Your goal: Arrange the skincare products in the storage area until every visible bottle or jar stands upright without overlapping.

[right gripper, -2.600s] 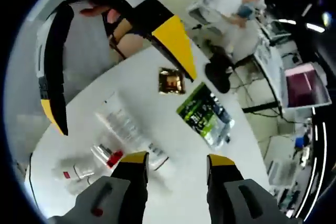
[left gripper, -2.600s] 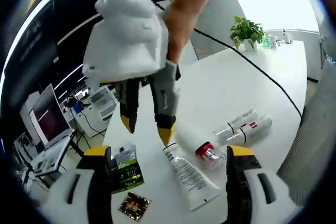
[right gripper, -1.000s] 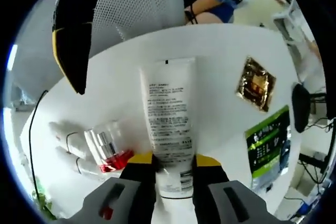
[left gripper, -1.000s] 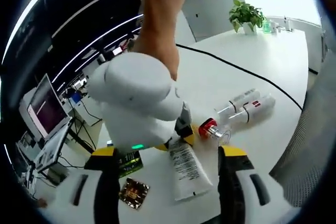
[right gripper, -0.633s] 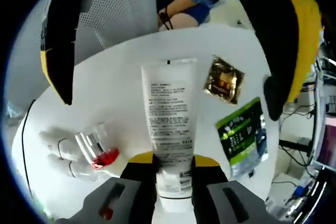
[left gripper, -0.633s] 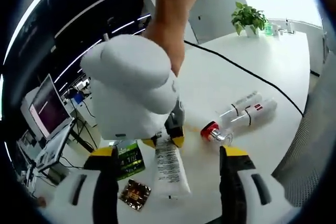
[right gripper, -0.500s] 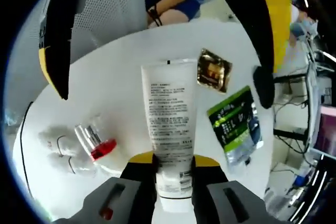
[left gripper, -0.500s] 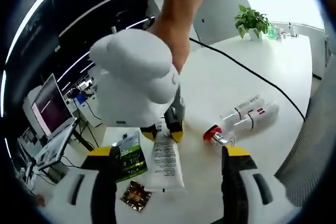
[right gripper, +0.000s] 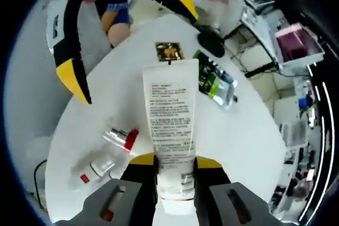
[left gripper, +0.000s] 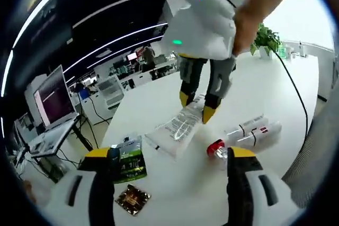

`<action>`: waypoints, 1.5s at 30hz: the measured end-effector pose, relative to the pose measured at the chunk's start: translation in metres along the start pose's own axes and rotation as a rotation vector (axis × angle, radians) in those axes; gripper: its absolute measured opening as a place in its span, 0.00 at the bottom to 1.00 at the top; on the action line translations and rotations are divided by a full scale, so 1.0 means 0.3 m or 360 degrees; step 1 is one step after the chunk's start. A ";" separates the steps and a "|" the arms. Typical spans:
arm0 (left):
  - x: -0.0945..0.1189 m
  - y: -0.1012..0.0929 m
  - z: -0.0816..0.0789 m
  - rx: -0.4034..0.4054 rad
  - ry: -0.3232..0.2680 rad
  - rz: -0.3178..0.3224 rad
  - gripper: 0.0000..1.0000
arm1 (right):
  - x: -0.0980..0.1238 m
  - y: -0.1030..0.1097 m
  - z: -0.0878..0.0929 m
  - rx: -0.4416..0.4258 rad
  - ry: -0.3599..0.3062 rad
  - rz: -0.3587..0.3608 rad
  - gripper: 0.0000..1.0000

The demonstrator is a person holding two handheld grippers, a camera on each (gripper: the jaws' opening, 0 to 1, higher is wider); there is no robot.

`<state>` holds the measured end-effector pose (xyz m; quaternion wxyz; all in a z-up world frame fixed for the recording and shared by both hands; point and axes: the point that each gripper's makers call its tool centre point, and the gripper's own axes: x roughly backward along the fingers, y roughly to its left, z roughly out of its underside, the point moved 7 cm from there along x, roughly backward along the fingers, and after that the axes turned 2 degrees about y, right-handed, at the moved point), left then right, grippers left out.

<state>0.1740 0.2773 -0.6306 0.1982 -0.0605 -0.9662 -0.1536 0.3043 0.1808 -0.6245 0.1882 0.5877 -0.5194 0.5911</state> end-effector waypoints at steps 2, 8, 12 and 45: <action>-0.001 -0.015 0.000 -0.0039 -0.0001 0.0029 0.82 | 0.031 0.021 0.008 -0.0201 -0.0054 0.0051 0.20; -0.002 -0.025 -0.002 0.0007 -0.0011 0.0095 0.84 | 0.097 0.102 -0.006 -0.0438 -0.0158 0.0119 0.20; -0.005 -0.033 0.001 0.0000 0.0008 0.0126 0.84 | 0.103 0.130 -0.009 -0.0519 -0.0179 0.0143 0.20; -0.001 -0.073 -0.005 -0.0052 -0.0019 0.0251 0.70 | 0.201 0.298 0.007 -0.1371 -0.0551 0.0145 0.21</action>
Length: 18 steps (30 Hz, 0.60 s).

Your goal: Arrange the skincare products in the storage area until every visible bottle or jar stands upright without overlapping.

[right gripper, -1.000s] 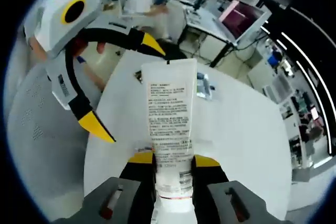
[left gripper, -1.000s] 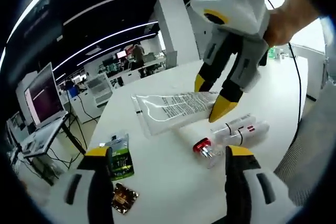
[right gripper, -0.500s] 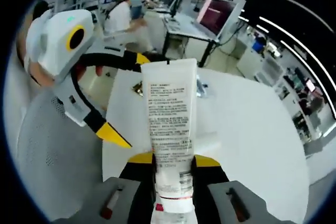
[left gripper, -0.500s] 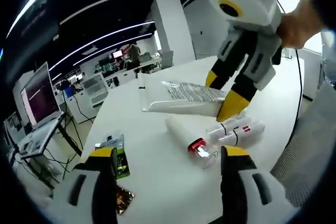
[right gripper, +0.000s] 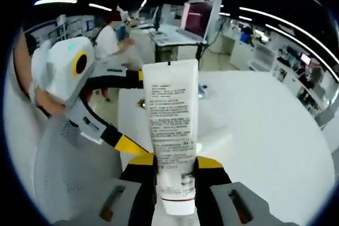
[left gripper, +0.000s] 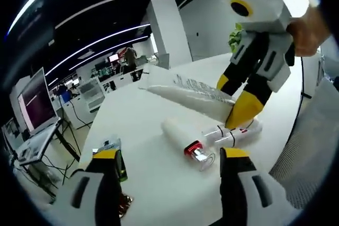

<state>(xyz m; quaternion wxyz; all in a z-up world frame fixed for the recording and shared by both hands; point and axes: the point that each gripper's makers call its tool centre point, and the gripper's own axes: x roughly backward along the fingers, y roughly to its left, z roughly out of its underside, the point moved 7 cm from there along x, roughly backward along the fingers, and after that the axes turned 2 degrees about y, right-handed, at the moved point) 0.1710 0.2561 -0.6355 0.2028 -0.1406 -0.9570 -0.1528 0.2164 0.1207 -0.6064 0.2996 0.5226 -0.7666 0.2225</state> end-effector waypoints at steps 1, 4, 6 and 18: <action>0.001 -0.001 -0.001 0.0001 -0.0001 0.0003 0.70 | 0.004 0.001 0.000 -0.0015 -0.0007 -0.0001 0.21; 0.000 -0.008 -0.004 0.0029 0.0025 0.0060 0.73 | 0.010 0.004 0.001 -0.0059 -0.0030 -0.0007 0.21; 0.001 -0.012 -0.017 0.0059 0.0016 0.0123 0.78 | 0.012 0.009 -0.001 -0.0080 -0.0044 -0.0017 0.22; 0.059 -0.025 -0.101 0.0417 -0.0089 0.0403 0.64 | 0.027 0.019 -0.032 -0.0362 -0.0232 -0.0074 0.22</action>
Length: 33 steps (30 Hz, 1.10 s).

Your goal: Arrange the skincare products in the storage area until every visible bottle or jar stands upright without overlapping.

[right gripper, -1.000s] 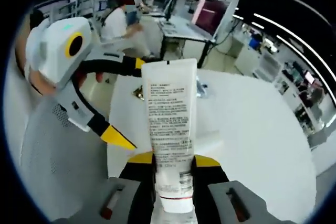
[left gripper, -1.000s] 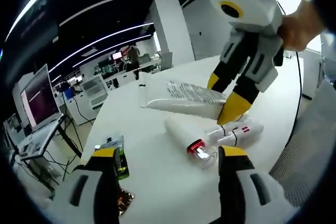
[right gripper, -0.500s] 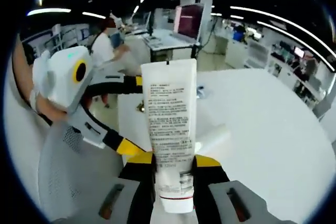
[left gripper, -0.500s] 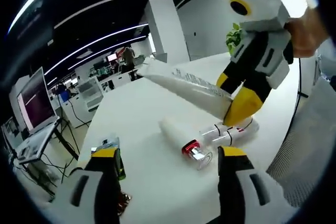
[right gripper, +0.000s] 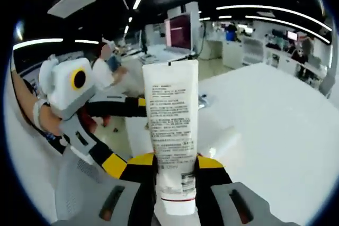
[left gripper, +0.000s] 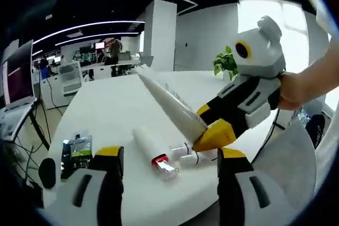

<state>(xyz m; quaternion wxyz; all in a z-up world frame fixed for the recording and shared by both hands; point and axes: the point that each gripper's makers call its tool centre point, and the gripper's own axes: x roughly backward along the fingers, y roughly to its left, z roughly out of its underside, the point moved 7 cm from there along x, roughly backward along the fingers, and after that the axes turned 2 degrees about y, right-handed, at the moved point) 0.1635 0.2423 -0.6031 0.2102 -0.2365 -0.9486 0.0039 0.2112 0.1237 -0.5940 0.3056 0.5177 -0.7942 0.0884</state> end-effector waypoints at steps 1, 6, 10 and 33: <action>0.006 0.000 -0.007 0.0042 -0.0042 0.0006 0.63 | 0.005 -0.003 -0.007 -0.0033 -0.0026 -0.0006 0.22; 0.044 0.002 -0.046 0.0202 -0.0214 0.0084 0.60 | 0.041 -0.031 -0.016 -0.0104 -0.0083 -0.0016 0.22; 0.050 0.009 -0.074 0.0430 -0.0290 0.0132 0.58 | 0.051 -0.025 0.006 -0.0089 -0.0051 -0.0017 0.22; 0.024 -0.160 -0.114 0.1070 -0.0397 0.0812 0.54 | 0.148 0.133 0.045 -0.0305 -0.0121 -0.0649 0.23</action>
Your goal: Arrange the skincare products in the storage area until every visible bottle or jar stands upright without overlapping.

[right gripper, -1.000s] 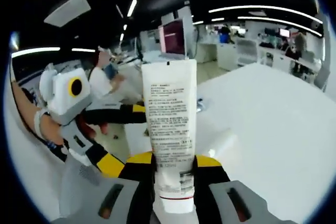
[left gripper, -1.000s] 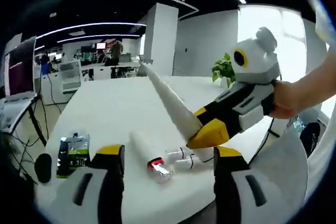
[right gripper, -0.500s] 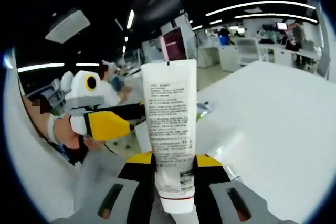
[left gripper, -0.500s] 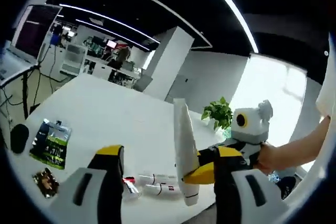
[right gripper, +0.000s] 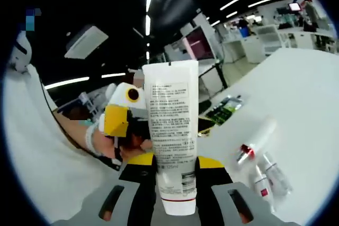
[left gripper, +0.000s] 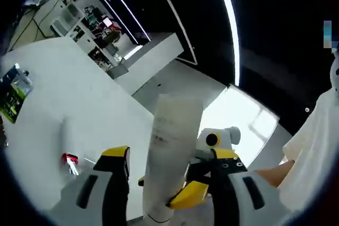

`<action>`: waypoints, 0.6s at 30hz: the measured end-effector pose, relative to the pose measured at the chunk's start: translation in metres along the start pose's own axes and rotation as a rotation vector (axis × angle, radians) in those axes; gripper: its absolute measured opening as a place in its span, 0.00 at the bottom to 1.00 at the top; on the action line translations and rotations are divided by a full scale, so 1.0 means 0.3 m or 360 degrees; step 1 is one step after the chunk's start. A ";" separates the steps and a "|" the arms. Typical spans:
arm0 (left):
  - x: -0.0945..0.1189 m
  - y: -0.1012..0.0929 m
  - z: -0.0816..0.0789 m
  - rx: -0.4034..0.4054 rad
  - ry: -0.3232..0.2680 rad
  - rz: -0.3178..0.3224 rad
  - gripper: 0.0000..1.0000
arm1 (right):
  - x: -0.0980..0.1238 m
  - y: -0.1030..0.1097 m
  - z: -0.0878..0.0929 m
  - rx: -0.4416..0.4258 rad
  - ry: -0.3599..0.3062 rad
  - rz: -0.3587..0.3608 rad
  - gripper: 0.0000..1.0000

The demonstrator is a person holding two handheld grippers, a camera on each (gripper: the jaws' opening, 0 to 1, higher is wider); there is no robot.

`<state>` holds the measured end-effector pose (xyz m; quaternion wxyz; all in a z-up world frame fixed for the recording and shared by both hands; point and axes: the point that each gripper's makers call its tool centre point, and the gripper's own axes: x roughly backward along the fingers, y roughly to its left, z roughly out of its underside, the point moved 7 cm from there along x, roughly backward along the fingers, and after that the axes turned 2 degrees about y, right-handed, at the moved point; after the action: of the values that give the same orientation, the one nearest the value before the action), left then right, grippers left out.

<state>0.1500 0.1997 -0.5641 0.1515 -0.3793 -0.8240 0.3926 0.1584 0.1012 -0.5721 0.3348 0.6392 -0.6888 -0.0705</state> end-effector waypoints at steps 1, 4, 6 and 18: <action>-0.001 0.000 -0.001 -0.0002 -0.0007 0.0001 0.53 | 0.001 0.003 0.002 -0.0011 0.0001 -0.0026 0.23; -0.007 -0.003 0.010 0.0022 0.0024 0.0039 0.50 | 0.000 0.027 -0.001 -0.0069 -0.0006 -0.0170 0.23; -0.009 -0.012 0.015 0.0048 0.0048 0.0086 0.48 | 0.005 0.037 -0.014 -0.0130 -0.0050 -0.0275 0.23; -0.010 -0.037 0.030 0.0116 0.0095 0.0223 0.37 | 0.008 0.034 -0.005 -0.0305 0.0077 -0.0415 0.24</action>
<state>0.1414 0.1883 -0.5615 0.1617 -0.4419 -0.7758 0.4204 0.1509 0.1013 -0.5648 0.3986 0.6899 -0.5818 -0.1634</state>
